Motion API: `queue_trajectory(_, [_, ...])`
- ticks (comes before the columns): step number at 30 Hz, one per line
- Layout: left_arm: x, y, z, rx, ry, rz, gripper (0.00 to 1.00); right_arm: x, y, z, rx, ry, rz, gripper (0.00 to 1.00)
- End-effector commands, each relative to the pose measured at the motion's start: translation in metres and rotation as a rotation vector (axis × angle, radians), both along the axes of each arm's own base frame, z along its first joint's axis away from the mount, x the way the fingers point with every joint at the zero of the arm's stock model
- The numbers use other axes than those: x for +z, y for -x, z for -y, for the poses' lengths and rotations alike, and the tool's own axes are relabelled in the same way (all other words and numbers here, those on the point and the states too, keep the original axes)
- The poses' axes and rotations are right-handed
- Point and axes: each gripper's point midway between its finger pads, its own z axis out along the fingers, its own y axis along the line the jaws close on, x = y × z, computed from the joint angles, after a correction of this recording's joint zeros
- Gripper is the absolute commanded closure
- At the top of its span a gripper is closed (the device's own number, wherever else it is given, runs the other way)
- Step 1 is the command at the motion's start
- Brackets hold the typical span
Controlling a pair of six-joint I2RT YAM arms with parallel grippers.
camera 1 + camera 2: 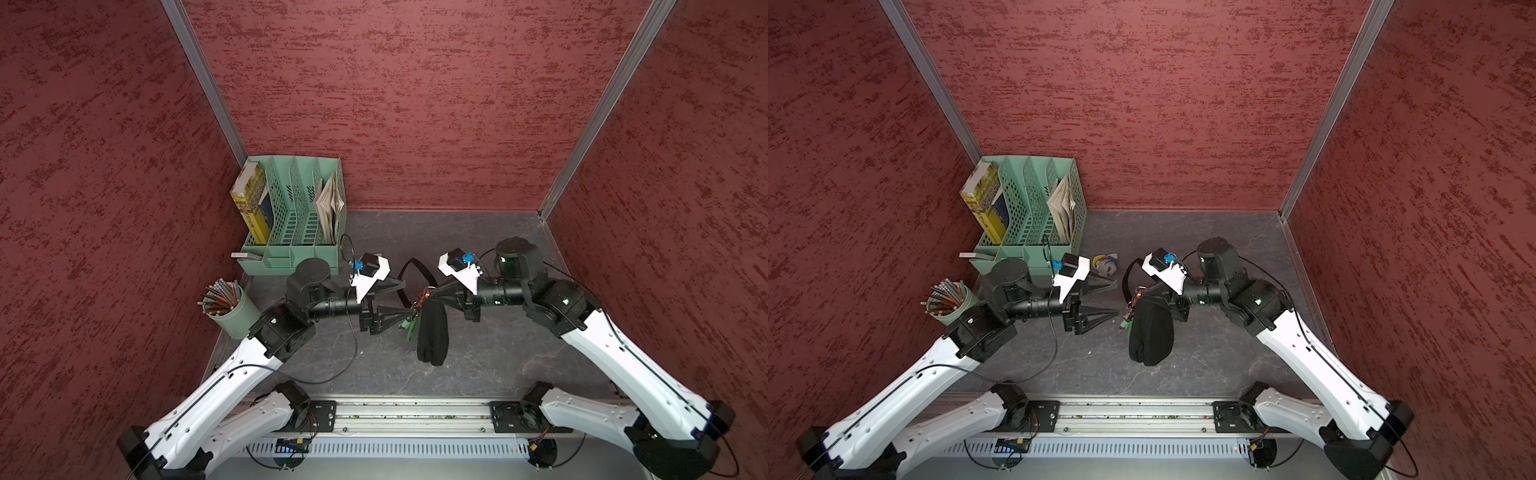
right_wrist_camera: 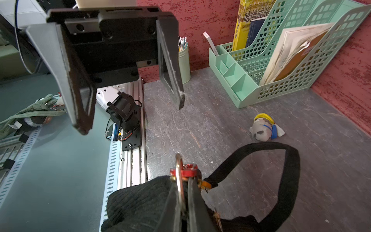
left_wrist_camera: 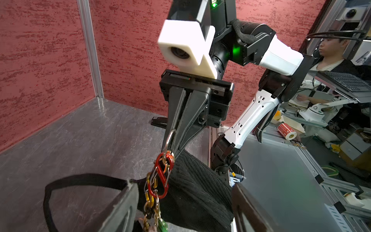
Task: Remove the decoration from the bag
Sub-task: Remove the decoration item from the bag.
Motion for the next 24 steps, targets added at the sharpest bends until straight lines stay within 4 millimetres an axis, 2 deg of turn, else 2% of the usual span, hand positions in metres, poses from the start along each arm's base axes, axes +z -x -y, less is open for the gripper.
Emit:
queue_trajectory(1, [0.008,0.001,0.008,-0.026,0.017,0.054,0.28,0.032,0.015,0.002,0.055,-0.082,0.064,1.00])
queue_trajectory(7, [0.001,-0.002,0.018,-0.067,0.013,0.006,0.33,0.044,0.028,0.004,0.097,-0.130,0.079,1.00])
queue_trajectory(13, [0.008,0.010,0.023,-0.161,0.034,-0.031,0.34,0.057,0.043,0.006,0.152,-0.183,0.088,1.00])
queue_trajectory(17, [0.012,0.018,0.024,-0.217,0.041,-0.046,0.39,0.061,0.048,0.006,0.171,-0.202,0.092,1.00])
queue_trajectory(24, [0.017,0.027,0.029,-0.246,0.046,-0.027,0.40,0.064,0.052,0.005,0.199,-0.223,0.079,1.00])
